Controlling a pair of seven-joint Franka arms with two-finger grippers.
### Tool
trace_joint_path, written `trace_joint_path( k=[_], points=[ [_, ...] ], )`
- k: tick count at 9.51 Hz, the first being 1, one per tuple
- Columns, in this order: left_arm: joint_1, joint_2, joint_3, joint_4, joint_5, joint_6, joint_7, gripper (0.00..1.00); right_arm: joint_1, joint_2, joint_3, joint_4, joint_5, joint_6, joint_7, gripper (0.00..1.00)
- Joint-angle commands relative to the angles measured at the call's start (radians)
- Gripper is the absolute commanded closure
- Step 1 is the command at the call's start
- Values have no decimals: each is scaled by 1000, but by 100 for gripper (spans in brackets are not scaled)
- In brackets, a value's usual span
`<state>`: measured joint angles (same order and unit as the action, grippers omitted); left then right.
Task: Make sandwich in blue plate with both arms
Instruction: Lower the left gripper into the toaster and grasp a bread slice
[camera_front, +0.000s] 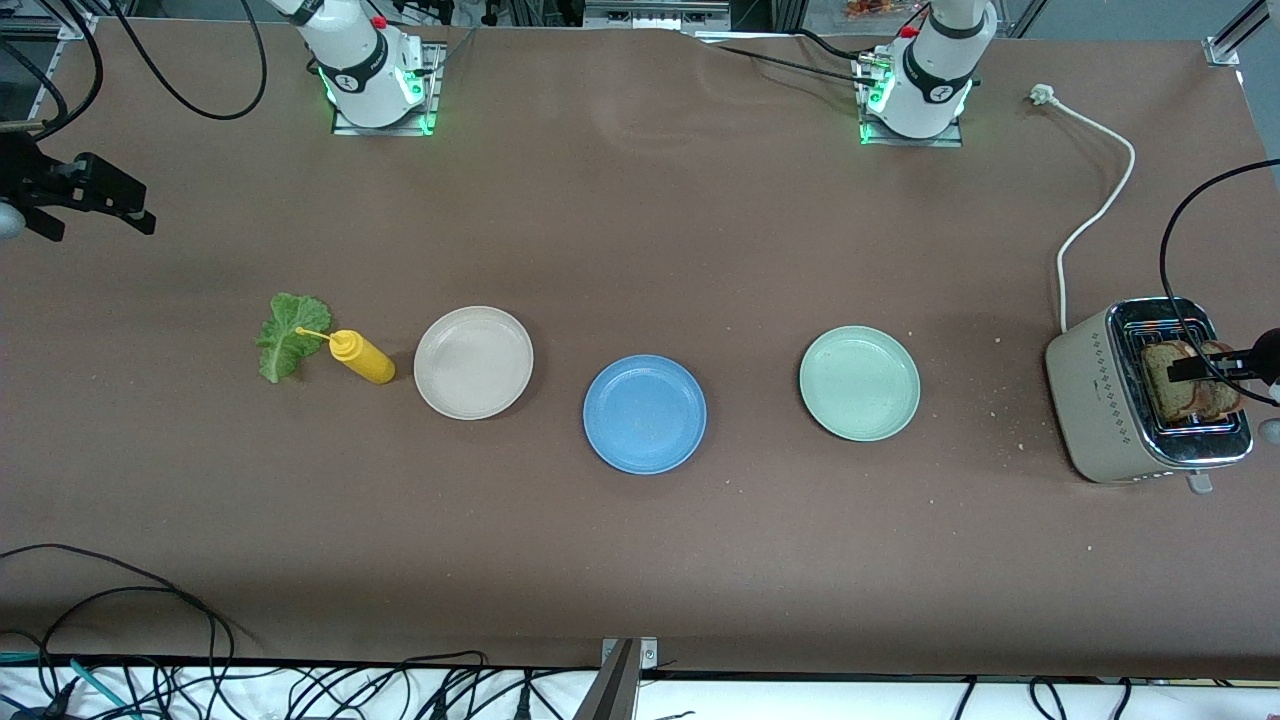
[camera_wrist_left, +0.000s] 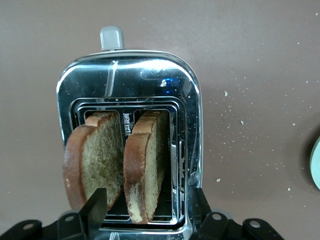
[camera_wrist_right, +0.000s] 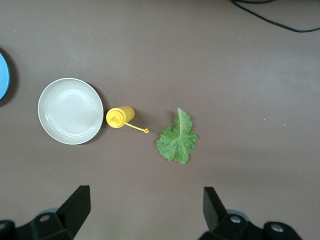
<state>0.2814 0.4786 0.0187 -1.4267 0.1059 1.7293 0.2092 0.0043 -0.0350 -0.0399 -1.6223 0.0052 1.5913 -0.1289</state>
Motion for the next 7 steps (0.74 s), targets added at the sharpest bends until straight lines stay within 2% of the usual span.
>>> trace_joint_path(
  k=[1,3,4,7],
  points=[
    [7,26,-6,8,26,4,21,24,3,7,0,22,-4,-8,11,0],
    [10,44,-6,8,25,6,21,27,3,7,0,22,-4,-8,11,0],
    [12,51,-6,8,26,6,21,34,3,7,0,22,-2,-8,11,0],
    [12,58,-6,8,26,6,24,95,3,7,0,22,-4,-8,11,0]
  ],
)
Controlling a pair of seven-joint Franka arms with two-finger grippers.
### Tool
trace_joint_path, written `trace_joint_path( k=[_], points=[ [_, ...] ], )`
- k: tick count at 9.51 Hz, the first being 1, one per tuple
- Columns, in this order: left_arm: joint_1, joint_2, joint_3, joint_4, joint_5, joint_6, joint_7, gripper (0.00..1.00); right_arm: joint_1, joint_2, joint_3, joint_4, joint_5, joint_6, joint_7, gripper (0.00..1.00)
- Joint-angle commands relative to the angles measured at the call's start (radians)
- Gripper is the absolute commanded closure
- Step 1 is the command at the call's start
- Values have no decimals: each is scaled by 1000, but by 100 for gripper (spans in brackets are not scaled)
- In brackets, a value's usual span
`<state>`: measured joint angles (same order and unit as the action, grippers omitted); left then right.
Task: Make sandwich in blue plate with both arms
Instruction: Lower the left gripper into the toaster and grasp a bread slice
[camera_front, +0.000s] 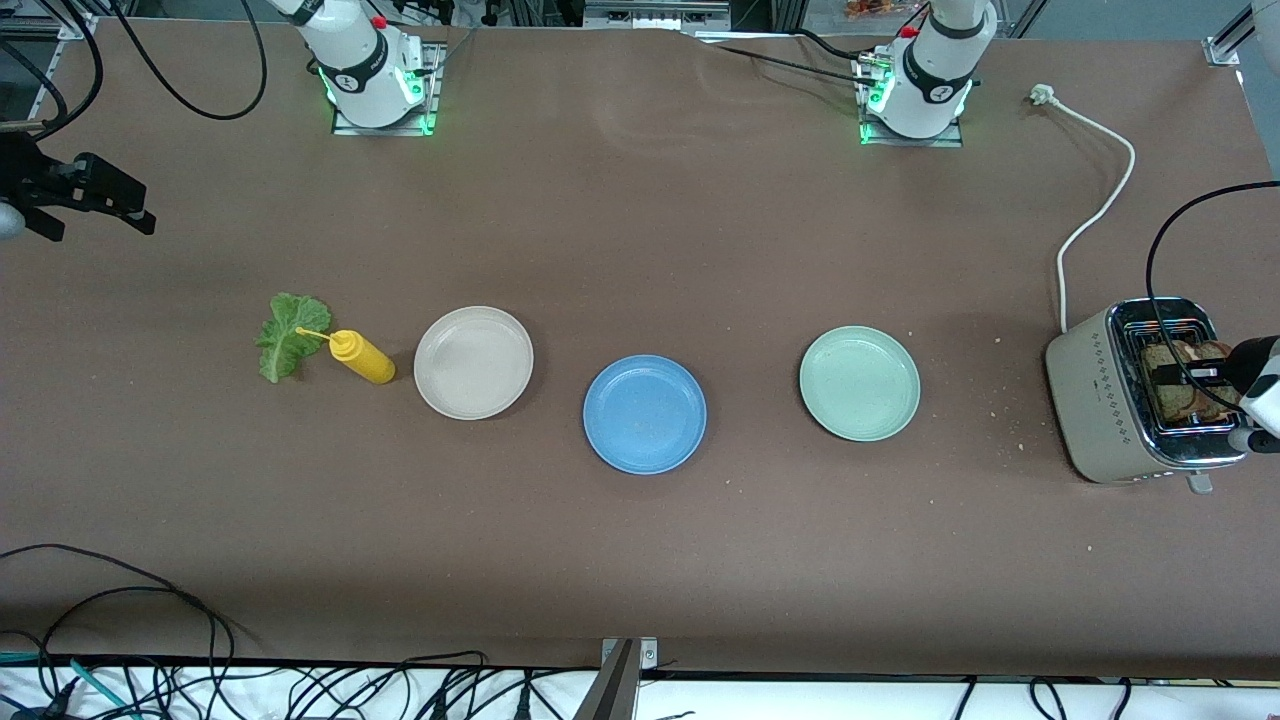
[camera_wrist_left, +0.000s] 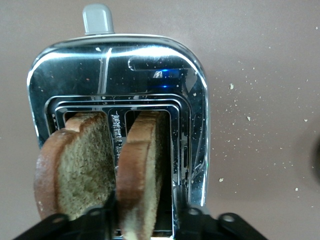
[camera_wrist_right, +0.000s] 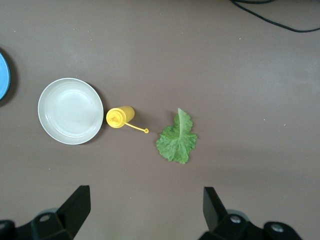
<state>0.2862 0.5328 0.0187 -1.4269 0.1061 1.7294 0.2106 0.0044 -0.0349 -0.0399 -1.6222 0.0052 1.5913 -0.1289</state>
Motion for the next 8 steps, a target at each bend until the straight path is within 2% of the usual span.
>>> trace_joint_path(
  k=[1,3,5,8],
  points=[
    [7,6,-6,8,26,6,23,100,3,9,0,22,-2,-8,11,0],
    [16,4,-5,13,21,4,82,100,3,7,0,22,-4,-8,11,0],
    [21,-10,-8,89,26,-31,87,100,3,7,0,22,-2,-8,11,0],
    [13,-77,-25,175,12,-222,89,100,3,7,0,22,-2,-8,11,0]
  ],
)
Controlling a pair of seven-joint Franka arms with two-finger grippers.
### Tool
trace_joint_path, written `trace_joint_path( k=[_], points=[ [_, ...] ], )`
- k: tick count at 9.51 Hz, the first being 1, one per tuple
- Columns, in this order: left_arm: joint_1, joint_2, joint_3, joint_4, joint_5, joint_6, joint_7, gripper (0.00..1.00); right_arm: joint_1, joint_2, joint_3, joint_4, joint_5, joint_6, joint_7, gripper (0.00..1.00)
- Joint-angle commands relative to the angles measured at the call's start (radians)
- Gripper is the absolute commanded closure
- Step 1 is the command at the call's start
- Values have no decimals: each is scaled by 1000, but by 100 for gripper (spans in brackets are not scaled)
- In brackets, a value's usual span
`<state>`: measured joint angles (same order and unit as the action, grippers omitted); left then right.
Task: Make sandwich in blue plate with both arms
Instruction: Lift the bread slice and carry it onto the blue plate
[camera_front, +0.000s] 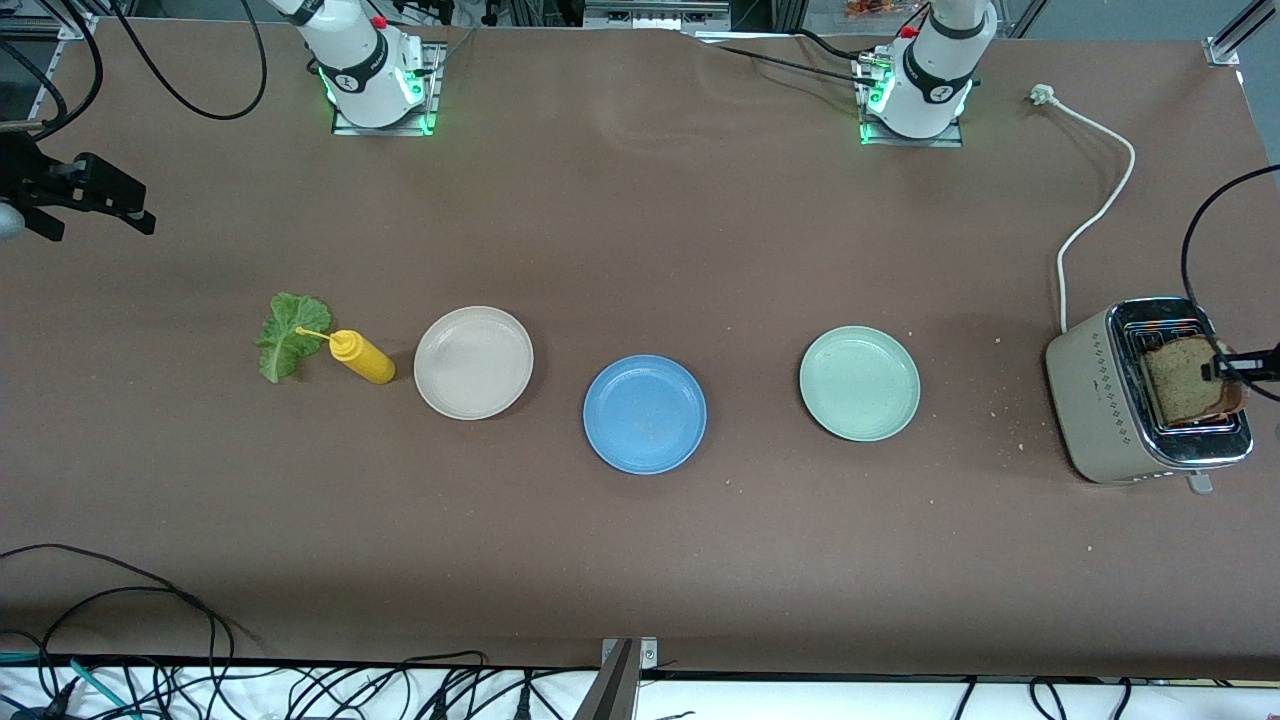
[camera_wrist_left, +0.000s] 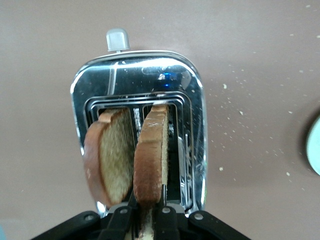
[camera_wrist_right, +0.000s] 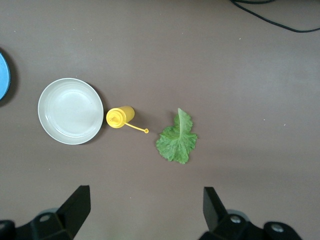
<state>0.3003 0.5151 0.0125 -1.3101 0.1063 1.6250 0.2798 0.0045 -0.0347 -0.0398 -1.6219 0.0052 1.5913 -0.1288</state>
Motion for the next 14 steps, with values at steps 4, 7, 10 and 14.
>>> trace_joint_path(
  k=[4,7,10,14],
  points=[
    [-4,-194,-52,57,-162,-255,-74,100,3,7,0,22,-4,-8,11,0],
    [-4,-190,-179,14,-330,-309,-369,100,3,9,0,22,-4,-8,11,0],
    [-4,-185,-314,-90,-526,-179,-572,100,3,7,0,22,-4,-8,11,0],
    [-7,-167,-602,-351,-568,358,-792,100,3,7,0,22,-2,-8,11,0]
  ],
)
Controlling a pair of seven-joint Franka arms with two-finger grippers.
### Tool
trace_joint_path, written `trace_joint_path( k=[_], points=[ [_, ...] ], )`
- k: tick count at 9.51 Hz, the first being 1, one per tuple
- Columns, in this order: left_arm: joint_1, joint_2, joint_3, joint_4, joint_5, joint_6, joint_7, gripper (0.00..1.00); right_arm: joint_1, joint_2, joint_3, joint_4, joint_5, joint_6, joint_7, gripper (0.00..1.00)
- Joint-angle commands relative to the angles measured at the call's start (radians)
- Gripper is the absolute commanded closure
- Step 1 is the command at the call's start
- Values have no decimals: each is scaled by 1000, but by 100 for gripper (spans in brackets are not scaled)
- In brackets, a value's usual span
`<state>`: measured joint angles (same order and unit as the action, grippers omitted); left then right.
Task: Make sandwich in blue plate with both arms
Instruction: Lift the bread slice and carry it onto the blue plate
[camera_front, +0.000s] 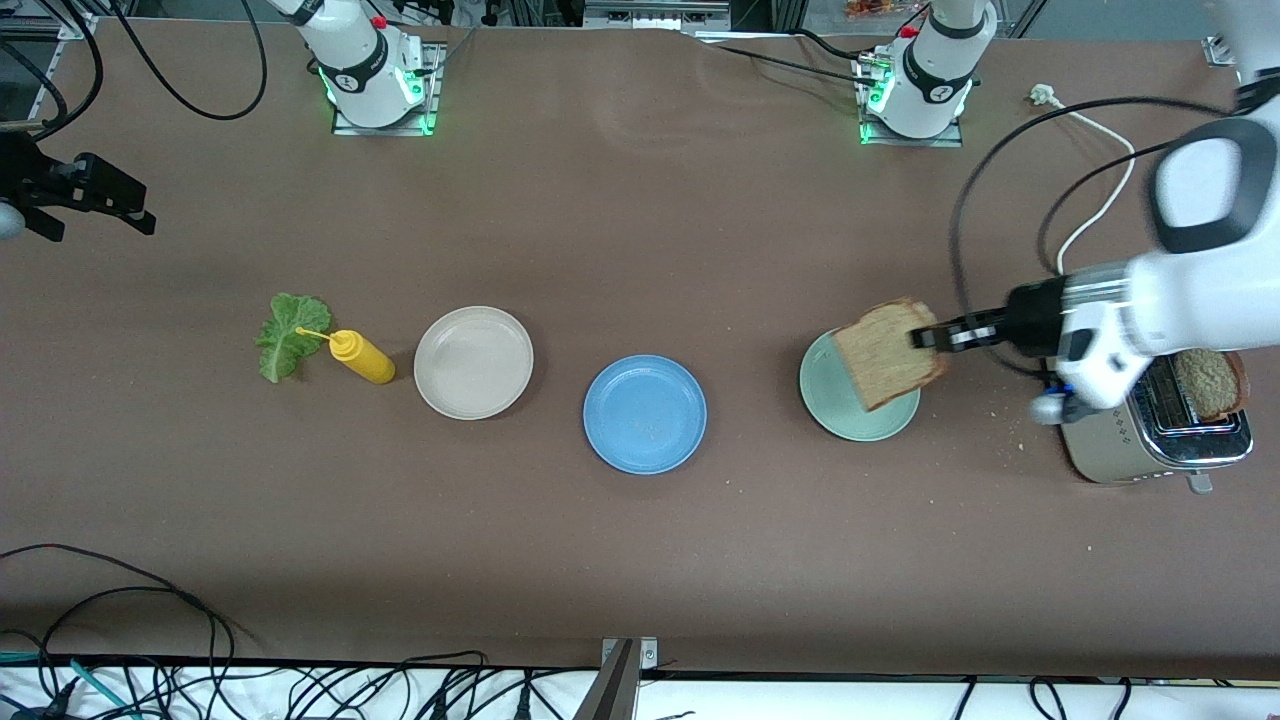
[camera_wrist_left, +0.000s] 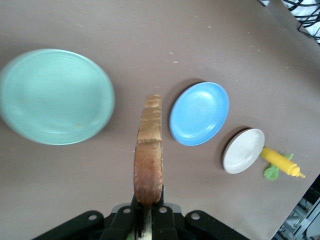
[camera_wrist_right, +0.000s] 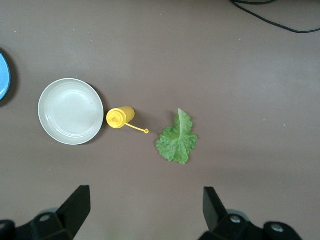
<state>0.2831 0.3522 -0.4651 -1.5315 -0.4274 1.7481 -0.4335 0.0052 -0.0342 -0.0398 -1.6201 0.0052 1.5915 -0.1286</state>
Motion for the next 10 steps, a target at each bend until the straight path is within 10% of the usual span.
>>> trace_joint_path(
  k=[1,7,10],
  points=[
    [-14,11,-163,-163,-33,357,-134,100,2,8,0,22,-2,-8,10,0],
    [-320,282,-135,-153,-21,930,-321,97,2,7,0,22,-4,-8,10,0],
    [-484,349,-14,-116,-28,1056,-326,97,2,7,0,22,-4,-8,10,0]
  ],
)
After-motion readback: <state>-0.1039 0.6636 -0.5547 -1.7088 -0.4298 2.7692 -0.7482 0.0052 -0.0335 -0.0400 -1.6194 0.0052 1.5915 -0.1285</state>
